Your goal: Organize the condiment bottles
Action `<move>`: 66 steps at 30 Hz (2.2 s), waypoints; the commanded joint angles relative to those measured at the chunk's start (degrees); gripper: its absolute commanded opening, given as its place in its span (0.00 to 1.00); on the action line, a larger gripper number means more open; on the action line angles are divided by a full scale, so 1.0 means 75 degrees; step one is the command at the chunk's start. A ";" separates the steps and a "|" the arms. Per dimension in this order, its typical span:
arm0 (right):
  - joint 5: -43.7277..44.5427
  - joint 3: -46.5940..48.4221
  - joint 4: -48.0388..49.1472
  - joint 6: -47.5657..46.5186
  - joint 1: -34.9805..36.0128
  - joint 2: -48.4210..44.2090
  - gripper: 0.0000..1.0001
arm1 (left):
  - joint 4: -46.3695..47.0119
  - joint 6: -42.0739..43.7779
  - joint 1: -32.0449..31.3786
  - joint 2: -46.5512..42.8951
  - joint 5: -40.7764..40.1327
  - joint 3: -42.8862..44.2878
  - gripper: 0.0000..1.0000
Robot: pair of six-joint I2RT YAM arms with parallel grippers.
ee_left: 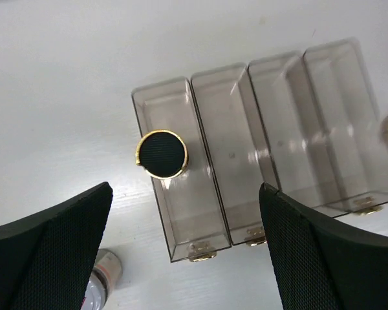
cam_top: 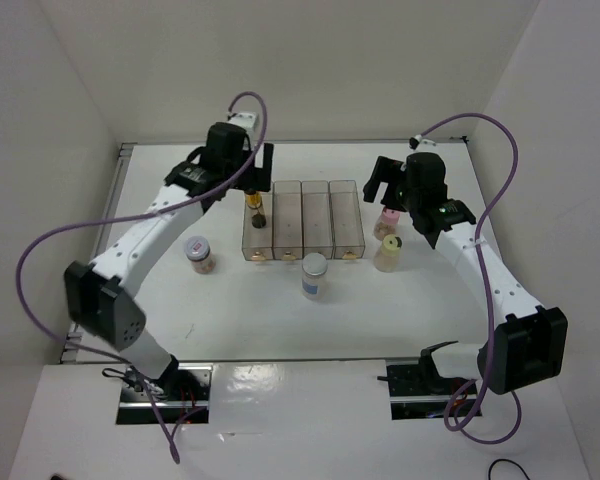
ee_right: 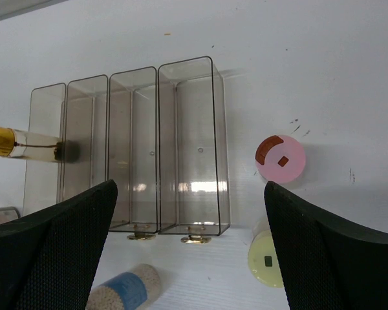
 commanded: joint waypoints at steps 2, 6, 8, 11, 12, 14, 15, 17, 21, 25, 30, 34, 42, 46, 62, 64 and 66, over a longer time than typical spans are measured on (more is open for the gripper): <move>-0.0156 0.0065 0.0143 0.0037 0.0003 -0.0116 0.98 | -0.0075 -0.0941 0.0018 -0.2361 -0.1023 -0.0958 1.00; -0.0320 0.0065 0.0143 -0.0045 0.0003 -0.0281 0.98 | 0.0136 -0.1459 0.0451 -0.4366 -0.2185 -0.2423 1.00; -0.0518 0.0065 0.0143 -0.0045 0.0003 -0.0351 0.98 | -0.0154 -0.1727 0.0638 -0.4602 -0.2257 -0.2694 1.00; -0.0834 -0.0122 0.0329 0.0025 0.0003 -0.0421 0.98 | -0.0894 -0.2114 0.1025 -0.4206 -0.2047 -0.2941 1.00; -0.0917 -0.0123 0.0330 0.0025 0.0003 -0.0491 0.98 | -0.1023 -0.2208 0.1177 -0.3845 -0.2046 -0.3023 1.00; -0.0988 -0.0193 0.0401 0.0026 0.0003 -0.0491 0.98 | -0.1107 -0.2384 0.1283 -0.3480 -0.1882 -0.3444 1.00; -0.0988 -0.0193 0.0401 0.0026 0.0073 -0.0491 0.98 | -0.1014 -0.2385 0.1284 -0.3408 -0.1766 -0.3596 1.00; -0.0988 -0.0193 0.0401 0.0026 0.0143 -0.0491 0.98 | -0.0697 -0.2455 0.1447 -0.3407 -0.1332 -0.4030 1.00; -0.0988 -0.0193 0.0330 0.0026 0.0144 -0.0562 0.98 | -0.0415 -0.2619 0.1530 -0.3326 -0.1120 -0.4418 1.00; -0.0988 -0.0193 0.0330 0.0026 0.0144 -0.0562 0.98 | -0.0345 -0.2689 0.1612 -0.3255 -0.1378 -0.4641 1.00; -0.0988 -0.0193 0.0330 -0.0044 0.0144 -0.0562 0.98 | 0.0100 -0.2771 0.1683 -0.2788 -0.1366 -0.4816 1.00; -0.0988 -0.0193 0.0330 -0.0045 0.0144 -0.0492 0.98 | 0.0100 -0.2841 0.1683 -0.2470 -0.1436 -0.4734 1.00; -0.0988 -0.0193 0.0330 -0.0115 0.0144 -0.0339 0.98 | 0.0171 -0.2912 0.1753 -0.2061 -0.1577 -0.4734 1.00; -0.0988 -0.0193 0.0330 -0.0115 0.0144 -0.0339 0.98 | 0.0100 -0.3075 0.1753 -0.1919 -0.1671 -0.4874 0.98; -0.0778 -0.0193 0.0260 -0.0115 0.0144 -0.0269 0.98 | 0.0171 -0.3170 0.1753 -0.1755 -0.1741 -0.5016 0.87; -0.0777 -0.0193 0.0260 -0.0115 0.0144 -0.0338 0.98 | 0.0171 -0.3239 0.1753 -0.1755 -0.1741 -0.5085 0.86; -0.0777 -0.0193 0.0260 -0.0115 0.0144 -0.0339 0.98 | 0.0171 -0.3240 0.1753 -0.1755 -0.1741 -0.5086 0.83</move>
